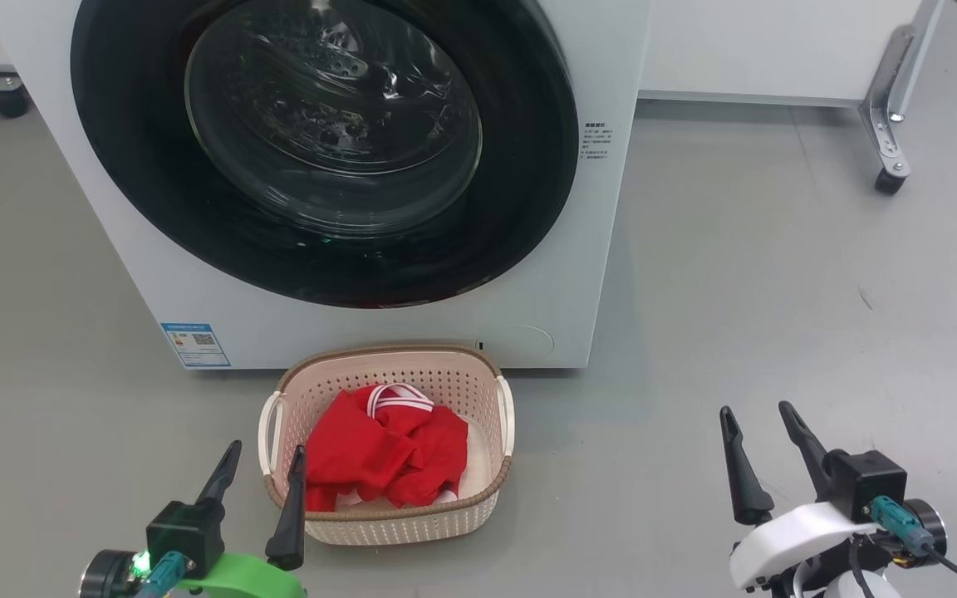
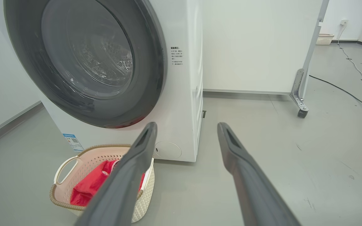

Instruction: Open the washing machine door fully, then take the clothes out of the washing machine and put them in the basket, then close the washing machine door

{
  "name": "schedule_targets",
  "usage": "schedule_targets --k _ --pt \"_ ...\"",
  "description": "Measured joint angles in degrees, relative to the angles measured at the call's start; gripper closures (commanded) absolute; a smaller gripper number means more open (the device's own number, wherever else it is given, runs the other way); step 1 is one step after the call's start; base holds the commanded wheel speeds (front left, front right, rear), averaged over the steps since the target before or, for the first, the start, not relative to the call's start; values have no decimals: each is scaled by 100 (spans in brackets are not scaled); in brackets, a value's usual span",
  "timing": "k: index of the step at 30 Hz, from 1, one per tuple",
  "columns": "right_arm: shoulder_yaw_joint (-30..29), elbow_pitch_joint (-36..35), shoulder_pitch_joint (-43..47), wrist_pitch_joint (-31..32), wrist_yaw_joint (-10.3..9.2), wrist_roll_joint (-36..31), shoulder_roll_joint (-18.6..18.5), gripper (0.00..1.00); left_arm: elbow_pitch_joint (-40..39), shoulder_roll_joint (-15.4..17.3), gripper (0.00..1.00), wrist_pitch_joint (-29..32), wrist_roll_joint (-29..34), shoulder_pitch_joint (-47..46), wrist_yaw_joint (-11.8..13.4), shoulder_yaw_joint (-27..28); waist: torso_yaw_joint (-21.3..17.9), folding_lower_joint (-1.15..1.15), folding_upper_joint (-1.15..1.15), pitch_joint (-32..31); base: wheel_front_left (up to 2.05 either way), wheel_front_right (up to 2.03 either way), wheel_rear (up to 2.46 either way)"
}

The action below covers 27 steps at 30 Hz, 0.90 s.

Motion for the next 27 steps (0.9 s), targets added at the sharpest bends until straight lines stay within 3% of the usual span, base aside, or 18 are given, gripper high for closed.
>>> schedule_targets --k 27 --pt "21 -219 250 0 -42 -8 5 0 -65 1 0 36 9 37 33 -5 -14 0 0 12 0 0 0"
